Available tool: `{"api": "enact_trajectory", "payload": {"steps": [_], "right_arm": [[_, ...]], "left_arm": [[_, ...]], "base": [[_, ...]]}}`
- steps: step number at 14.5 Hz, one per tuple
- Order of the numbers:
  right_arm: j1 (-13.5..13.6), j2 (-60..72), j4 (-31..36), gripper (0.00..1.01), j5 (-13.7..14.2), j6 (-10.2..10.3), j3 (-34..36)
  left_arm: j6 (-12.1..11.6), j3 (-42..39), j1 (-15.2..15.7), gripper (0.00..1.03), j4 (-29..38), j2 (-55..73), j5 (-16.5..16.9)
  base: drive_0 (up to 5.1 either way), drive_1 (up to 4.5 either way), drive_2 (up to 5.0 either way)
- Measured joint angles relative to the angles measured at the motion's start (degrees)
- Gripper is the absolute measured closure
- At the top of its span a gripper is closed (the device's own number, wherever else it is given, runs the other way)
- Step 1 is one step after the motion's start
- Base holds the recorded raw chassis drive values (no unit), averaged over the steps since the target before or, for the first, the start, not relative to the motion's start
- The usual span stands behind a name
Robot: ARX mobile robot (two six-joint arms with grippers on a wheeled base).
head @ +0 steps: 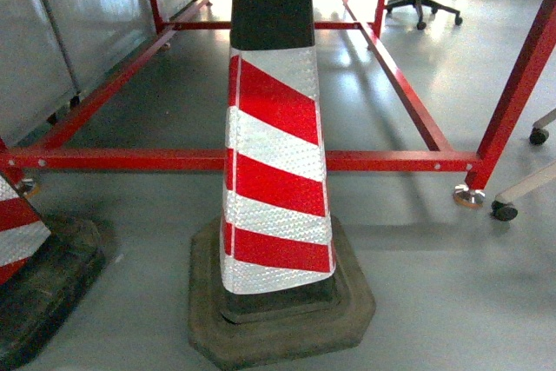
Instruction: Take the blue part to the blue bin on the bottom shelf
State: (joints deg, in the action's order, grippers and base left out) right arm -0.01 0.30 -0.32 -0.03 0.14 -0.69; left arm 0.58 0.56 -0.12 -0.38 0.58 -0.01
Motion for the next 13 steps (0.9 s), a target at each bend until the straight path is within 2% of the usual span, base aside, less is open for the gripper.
{"api": "enact_trajectory", "payload": {"steps": [13], "right_arm": [[0.0,0.0,-0.02,0.03,0.02,0.0,0.0]], "left_arm": [[0.0,0.0,0.0,0.05,0.0,0.0,0.0]], "base": [[0.0,0.0,0.0]]}}
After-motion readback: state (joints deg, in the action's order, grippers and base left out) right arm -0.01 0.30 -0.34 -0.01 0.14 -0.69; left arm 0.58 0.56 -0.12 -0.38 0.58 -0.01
